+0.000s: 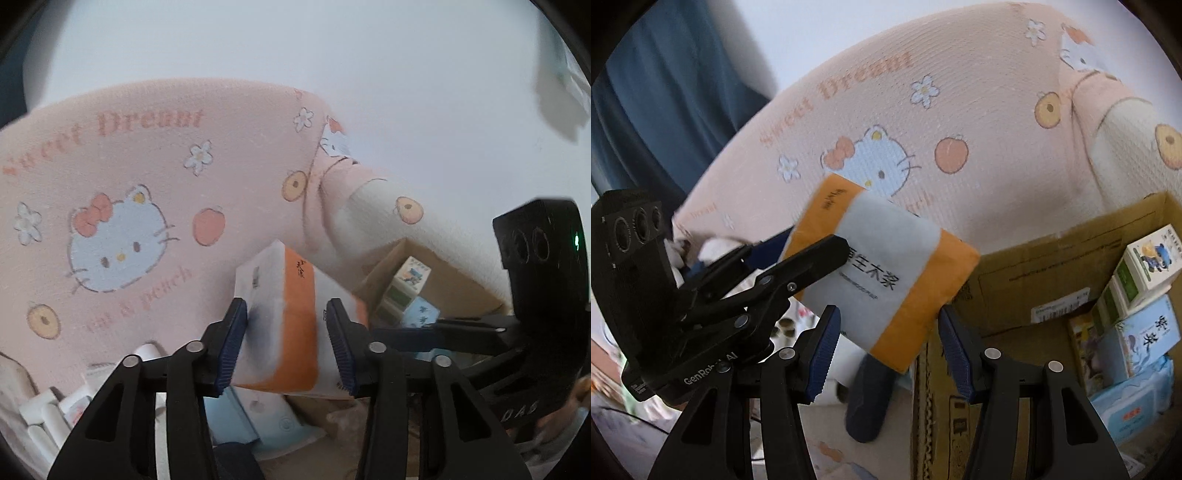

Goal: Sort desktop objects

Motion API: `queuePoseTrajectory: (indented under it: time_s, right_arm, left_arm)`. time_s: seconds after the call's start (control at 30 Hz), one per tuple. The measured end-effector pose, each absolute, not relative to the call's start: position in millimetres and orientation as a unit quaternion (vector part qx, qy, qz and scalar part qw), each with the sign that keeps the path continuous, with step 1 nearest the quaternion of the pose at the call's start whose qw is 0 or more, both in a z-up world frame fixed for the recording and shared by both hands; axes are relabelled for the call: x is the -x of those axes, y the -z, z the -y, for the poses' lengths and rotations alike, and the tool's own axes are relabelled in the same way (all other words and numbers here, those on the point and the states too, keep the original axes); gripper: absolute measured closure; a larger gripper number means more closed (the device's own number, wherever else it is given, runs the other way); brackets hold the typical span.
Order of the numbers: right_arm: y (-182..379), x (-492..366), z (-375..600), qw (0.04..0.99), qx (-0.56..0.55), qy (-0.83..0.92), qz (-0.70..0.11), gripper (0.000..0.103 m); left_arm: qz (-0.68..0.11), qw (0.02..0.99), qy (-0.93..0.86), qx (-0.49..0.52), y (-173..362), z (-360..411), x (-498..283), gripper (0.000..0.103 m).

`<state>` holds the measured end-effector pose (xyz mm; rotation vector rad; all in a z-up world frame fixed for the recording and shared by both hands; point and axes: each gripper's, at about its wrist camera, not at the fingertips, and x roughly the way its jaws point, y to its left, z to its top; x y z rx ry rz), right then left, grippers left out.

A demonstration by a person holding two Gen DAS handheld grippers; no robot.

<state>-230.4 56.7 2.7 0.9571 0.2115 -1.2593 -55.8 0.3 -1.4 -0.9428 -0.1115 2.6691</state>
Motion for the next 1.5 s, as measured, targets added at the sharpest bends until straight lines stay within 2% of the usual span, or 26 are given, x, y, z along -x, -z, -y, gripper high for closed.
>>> queuePoseTrajectory:
  time_s: [0.1, 0.23, 0.33, 0.57, 0.77, 0.93, 1.33, 1.5]
  right_arm:
    - [-9, 229, -52, 0.714, -0.415, 0.556, -0.089, 0.05]
    - [-16, 224, -46, 0.745, -0.406, 0.524, -0.07, 0.05]
    - [-4, 221, -33, 0.73, -0.409, 0.537, -0.112, 0.05]
    - [10, 232, -16, 0.713, -0.41, 0.556, -0.118, 0.05]
    - [40, 237, 8, 0.688, -0.442, 0.562, -0.121, 0.05]
    - [61, 240, 36, 0.706, -0.466, 0.526, -0.089, 0.05]
    - [48, 229, 72, 0.715, -0.403, 0.558, -0.123, 0.05]
    - [46, 245, 74, 0.708, -0.389, 0.579, -0.114, 0.05]
  left_arm:
    - [0.065, 0.173, -0.918, 0.35, -4, 6, 65, 0.059]
    - [0.008, 0.092, -0.906, 0.412, 15, -2, 83, 0.062]
    - [0.02, 0.106, -0.909, 0.402, 16, 4, 77, 0.063]
    - [0.015, 0.109, -0.911, 0.398, 12, 1, 77, 0.063]
    - [-0.018, 0.109, -0.915, 0.388, 10, -12, 74, 0.063]
    - [-0.027, 0.108, -0.914, 0.389, 7, -13, 72, 0.062]
    - [-0.064, 0.144, -0.933, 0.323, -34, -53, 63, 0.059]
    - [-0.058, 0.179, -0.922, 0.34, -30, -75, 74, 0.059]
